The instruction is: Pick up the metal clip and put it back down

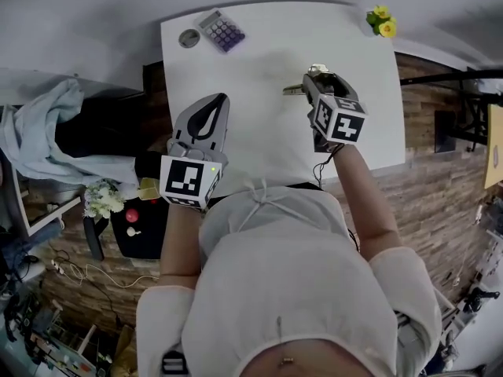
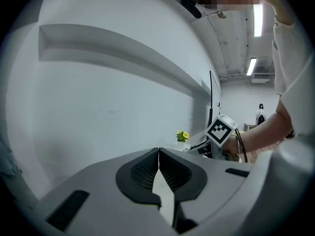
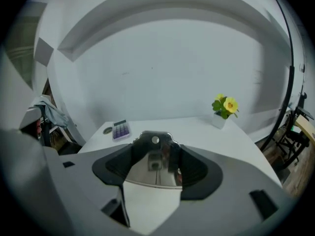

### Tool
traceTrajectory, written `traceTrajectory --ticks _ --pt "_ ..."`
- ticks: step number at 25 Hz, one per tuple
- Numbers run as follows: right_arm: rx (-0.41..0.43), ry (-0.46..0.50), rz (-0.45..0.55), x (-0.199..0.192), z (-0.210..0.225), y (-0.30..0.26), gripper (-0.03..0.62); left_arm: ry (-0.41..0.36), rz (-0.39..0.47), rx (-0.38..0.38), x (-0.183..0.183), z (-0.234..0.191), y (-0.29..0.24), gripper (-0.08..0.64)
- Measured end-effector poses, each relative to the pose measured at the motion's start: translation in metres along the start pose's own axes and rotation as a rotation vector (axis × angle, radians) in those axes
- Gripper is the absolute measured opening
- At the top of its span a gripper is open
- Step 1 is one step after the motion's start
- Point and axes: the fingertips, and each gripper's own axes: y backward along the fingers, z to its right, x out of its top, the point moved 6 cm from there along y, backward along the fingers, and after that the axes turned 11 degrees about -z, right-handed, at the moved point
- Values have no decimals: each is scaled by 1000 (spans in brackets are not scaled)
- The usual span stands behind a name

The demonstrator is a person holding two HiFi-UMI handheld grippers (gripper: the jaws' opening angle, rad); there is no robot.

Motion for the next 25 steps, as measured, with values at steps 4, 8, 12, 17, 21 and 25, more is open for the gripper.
traceTrajectory --ticks 4,8,12,17,21,25 --pt "-8 78 141 25 -5 35 293 -13 23 24 12 -1 11 20" --pt "-34 207 307 45 -18 73 291 -26 52 67 26 -7 23 20" --pt "-18 257 443 57 -29 110 291 -56 88 103 45 -11 36 20" --pt "38 292 589 65 -34 149 291 -81 122 141 63 -11 51 20" --pt "31 363 673 62 -36 173 293 -90 126 164 68 -10 58 20" --pt "27 375 680 56 -37 176 293 -82 130 178 68 -11 63 20"
